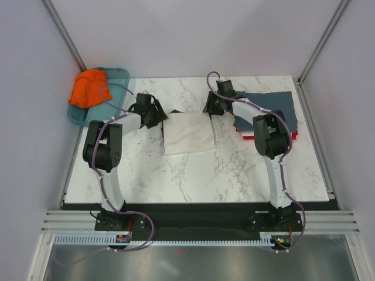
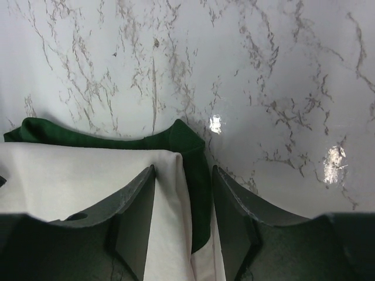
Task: Fold and stack the t-shirts
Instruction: Neatly place the folded tshirt to the corner
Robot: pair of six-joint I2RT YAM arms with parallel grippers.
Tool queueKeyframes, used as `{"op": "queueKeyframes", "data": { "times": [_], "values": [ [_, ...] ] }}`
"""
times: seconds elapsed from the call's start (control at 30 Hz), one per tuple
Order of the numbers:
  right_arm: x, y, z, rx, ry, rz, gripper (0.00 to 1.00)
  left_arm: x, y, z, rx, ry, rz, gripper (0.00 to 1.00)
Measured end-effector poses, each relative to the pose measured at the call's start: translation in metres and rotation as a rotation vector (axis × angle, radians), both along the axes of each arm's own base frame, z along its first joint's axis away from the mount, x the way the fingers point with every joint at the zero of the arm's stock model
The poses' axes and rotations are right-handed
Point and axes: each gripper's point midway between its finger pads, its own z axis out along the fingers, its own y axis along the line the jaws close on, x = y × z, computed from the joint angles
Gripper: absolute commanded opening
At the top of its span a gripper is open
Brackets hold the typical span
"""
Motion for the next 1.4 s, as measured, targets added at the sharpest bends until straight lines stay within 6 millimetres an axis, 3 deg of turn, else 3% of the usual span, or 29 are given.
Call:
{"op": "queueKeyframes", "data": {
  "times": [0.13, 0.37, 0.43, 0.53, 0.57, 0.6, 0.63, 0.7, 0.93, 1.03, 1.1, 1.2, 1.4],
  "values": [
    [0.002, 0.003, -0.001, 0.014, 0.000, 0.011, 0.47, 0.007, -0.002, 0.000, -0.005, -0.008, -0.003, 0.66],
    [0.003, 0.005, -0.002, 0.027, 0.001, 0.020, 0.38, 0.019, -0.008, -0.005, -0.022, -0.017, -0.013, 0.44],
    [0.003, 0.005, -0.003, 0.030, 0.004, 0.022, 0.36, 0.023, -0.009, -0.007, -0.026, -0.017, -0.012, 0.41],
    [0.002, 0.008, -0.005, 0.043, 0.011, 0.028, 0.28, 0.028, -0.011, -0.009, -0.034, -0.019, -0.010, 0.27],
    [0.003, 0.009, -0.005, 0.049, 0.010, 0.029, 0.22, 0.030, -0.012, -0.009, -0.037, -0.020, -0.009, 0.11],
    [0.004, 0.010, -0.005, 0.054, 0.009, 0.030, 0.16, 0.032, -0.012, -0.010, -0.040, -0.020, -0.007, 0.02],
    [0.004, 0.011, -0.005, 0.060, 0.012, 0.032, 0.07, 0.033, -0.013, -0.010, -0.046, -0.022, -0.006, 0.02],
    [0.004, 0.012, -0.004, 0.065, 0.011, 0.034, 0.00, 0.035, -0.015, -0.010, -0.051, -0.027, -0.008, 0.02],
    [0.004, 0.014, -0.001, 0.071, 0.001, 0.040, 0.00, 0.028, -0.010, -0.004, -0.040, -0.041, 0.004, 0.02],
    [-0.009, 0.015, 0.009, 0.077, 0.002, 0.053, 0.00, 0.011, -0.007, 0.020, -0.042, -0.071, 0.003, 0.02],
    [-0.019, 0.017, 0.028, 0.089, -0.018, 0.068, 0.00, 0.002, -0.009, 0.048, -0.051, -0.121, -0.004, 0.02],
    [-0.036, 0.018, 0.072, 0.107, -0.079, 0.089, 0.00, -0.012, -0.013, 0.102, -0.068, -0.233, -0.015, 0.02],
    [-0.076, -0.001, 0.208, 0.145, -0.318, 0.093, 0.00, -0.049, -0.029, 0.208, -0.114, -0.475, -0.057, 0.02]
  ]
}}
